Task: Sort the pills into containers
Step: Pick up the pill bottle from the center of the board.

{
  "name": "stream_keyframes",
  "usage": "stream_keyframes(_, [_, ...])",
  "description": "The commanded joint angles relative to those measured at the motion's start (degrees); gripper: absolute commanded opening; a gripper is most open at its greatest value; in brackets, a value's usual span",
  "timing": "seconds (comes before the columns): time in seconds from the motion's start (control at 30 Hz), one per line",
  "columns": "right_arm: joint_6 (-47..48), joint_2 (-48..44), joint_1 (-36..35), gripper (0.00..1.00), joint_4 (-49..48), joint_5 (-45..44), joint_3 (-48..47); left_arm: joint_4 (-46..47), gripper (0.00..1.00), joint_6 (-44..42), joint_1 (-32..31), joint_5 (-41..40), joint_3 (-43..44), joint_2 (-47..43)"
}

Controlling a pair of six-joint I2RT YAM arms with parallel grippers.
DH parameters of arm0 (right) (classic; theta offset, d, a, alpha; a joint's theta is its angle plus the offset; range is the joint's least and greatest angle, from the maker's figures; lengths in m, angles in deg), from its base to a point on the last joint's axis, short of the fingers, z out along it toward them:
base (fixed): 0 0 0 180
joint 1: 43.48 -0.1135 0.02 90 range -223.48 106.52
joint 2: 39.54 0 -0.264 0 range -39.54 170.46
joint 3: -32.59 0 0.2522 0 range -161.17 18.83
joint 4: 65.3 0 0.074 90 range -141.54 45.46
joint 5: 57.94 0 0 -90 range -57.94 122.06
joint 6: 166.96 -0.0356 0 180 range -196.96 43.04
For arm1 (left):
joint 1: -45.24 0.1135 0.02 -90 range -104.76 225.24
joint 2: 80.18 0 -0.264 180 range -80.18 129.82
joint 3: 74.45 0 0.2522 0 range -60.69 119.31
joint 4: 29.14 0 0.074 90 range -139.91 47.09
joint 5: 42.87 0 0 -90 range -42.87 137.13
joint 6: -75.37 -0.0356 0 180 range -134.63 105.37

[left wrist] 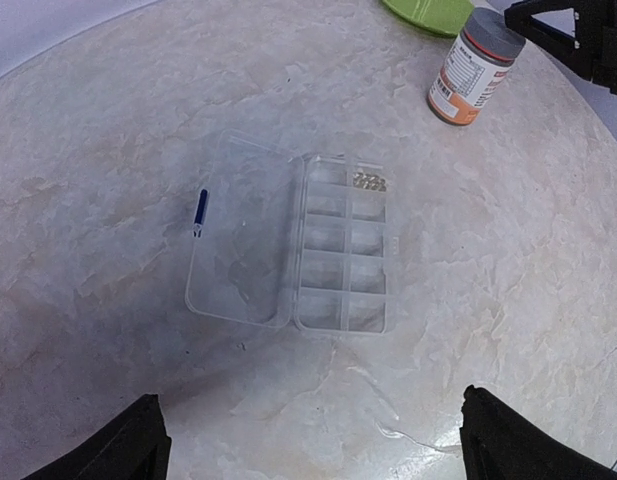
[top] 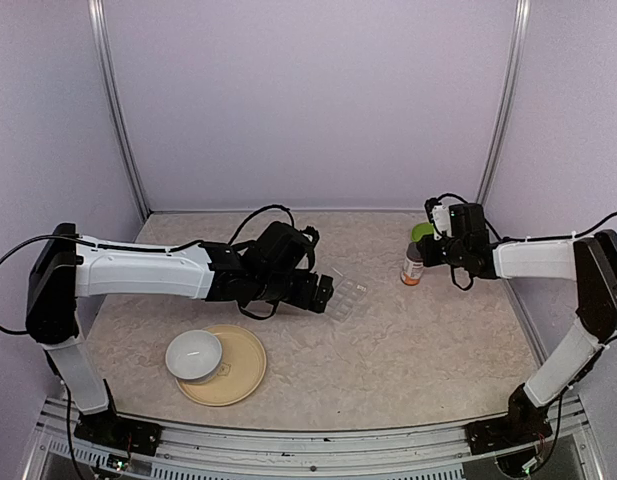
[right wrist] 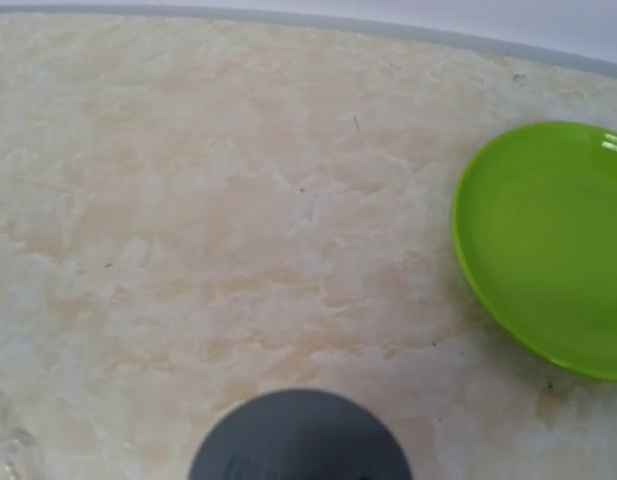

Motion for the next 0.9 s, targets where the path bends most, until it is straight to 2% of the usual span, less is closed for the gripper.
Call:
stream_keyframes(0.0, [0.6,-5.0,-0.6,0.22,1.8,1.0,1.4,0.7,0.99,0.5,0.0,-0.9,-0.1,-0.6])
stream_keyframes(0.07, [0.9,-6.3,-1.3,0.27,2.0,0.8,2.1,0.8,0.99,0.5,0.0,-0.9,-0.1,-0.6])
stream_keyframes(0.17, [1.2,-6.6,-1.5,0.53,2.4,0.1,1.9,1.1,0.99,0.6,0.0,-0.7,-0.1,-0.4])
stream_keyframes(0.23, [1.4,-5.5,-1.5,0.66,3.7,-0.1,0.7,1.1,0.99,0.6,0.0,-0.5,0.1,-0.1])
stream_keyframes(0.33, [1.1,-3.1,-1.5,0.78,5.0,0.3,-1.2,1.0,0.99,0.7,-0.1,-0.4,0.0,-0.1])
stream_keyframes(0.4, [0.8,-1.8,-1.5,0.82,4.8,0.4,-1.8,0.9,0.99,0.8,-0.1,-0.7,-0.2,-0.3])
stream_keyframes(0.6, [1.2,2.4,-1.6,0.8,4.4,0.5,-3.9,1.2,0.99,1.1,-0.1,-1.1,-1.7,-1.1])
stream_keyframes(0.73, [1.7,3.5,-1.5,0.69,4.2,-0.3,-4.0,1.3,0.99,1.2,0.0,-1.1,-2.2,-1.1])
stream_keyframes(0.87, [2.0,4.1,-1.5,0.63,4.0,-0.5,-4.3,1.7,0.99,1.2,0.1,-0.9,-2.2,-0.9])
